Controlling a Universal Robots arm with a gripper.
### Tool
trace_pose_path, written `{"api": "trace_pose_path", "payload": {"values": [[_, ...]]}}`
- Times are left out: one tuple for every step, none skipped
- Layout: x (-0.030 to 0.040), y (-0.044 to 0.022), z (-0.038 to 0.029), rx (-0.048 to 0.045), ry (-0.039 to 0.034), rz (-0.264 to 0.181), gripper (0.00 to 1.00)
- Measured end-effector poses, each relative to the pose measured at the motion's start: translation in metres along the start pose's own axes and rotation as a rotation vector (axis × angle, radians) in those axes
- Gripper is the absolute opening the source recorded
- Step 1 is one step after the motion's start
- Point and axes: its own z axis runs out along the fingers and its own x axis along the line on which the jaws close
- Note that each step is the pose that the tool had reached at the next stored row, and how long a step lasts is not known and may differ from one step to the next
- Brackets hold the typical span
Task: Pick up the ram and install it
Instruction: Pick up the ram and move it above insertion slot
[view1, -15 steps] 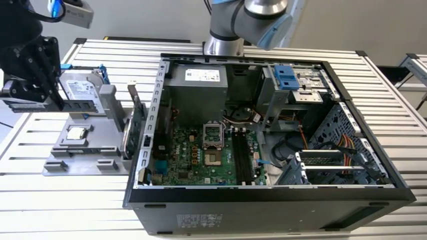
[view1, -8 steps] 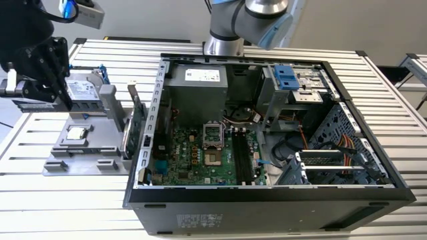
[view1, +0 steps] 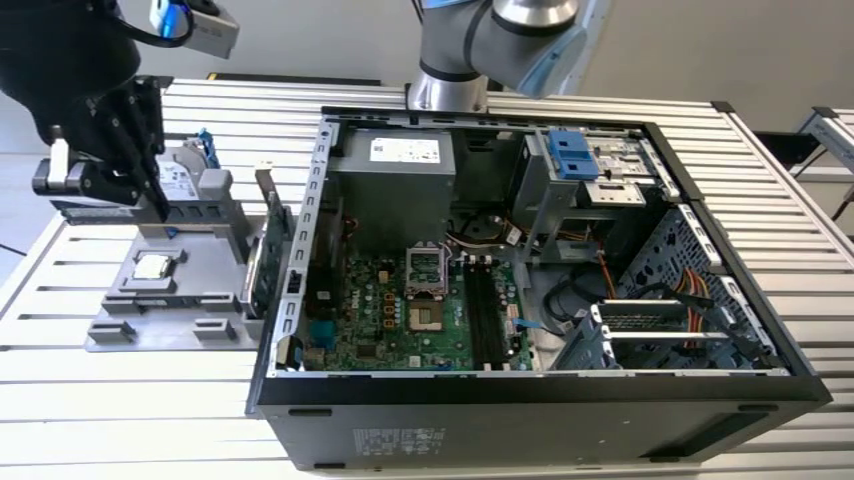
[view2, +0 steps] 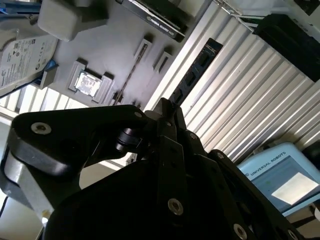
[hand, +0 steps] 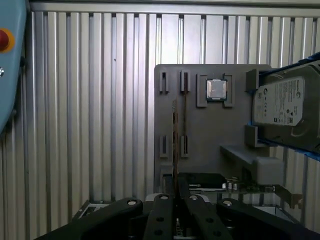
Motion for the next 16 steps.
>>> {"api": "trace_pose_path", "payload": {"values": [[0.0,-0.0024,0.0,0.0,0.0,0.0,0.0],[0.0,-0.0046,0.0,0.0,0.0,0.0,0.0],[0.0,-0.0072,-0.0001,0.0,0.0,0.0,0.0],[0.0,-0.0097,-0.0001,-0.0001,0.0,0.0,0.0],[0.0001,-0.0123,-0.0001,-0.0001,0.0001,0.0,0.0],[0.0001,-0.0148,-0.0002,-0.0001,0.0001,0.0,0.0],[0.0001,-0.0172,-0.0002,-0.0001,0.0001,0.0,0.0],[0.0001,-0.0196,-0.0002,-0.0001,0.0001,0.0,0.0],[0.0001,-0.0223,-0.0001,0.0,0.0,0.0,0.0],[0.0001,-0.0247,-0.0002,0.0,0.0,0.0,0.0],[0.0001,-0.0272,-0.0002,0.0,0.0,0.0,0.0],[0.0001,-0.0301,-0.0002,-0.0001,0.0,0.0,0.0],[0.0001,-0.0326,-0.0002,-0.0001,0.0,0.0,0.0],[0.0002,-0.0349,-0.0002,-0.0001,0.0,0.0,0.0],[0.0002,-0.0376,-0.0003,-0.0001,0.0001,0.0,0.0],[0.0002,-0.0401,-0.0003,-0.0001,0.0001,0.0,0.0]]}}
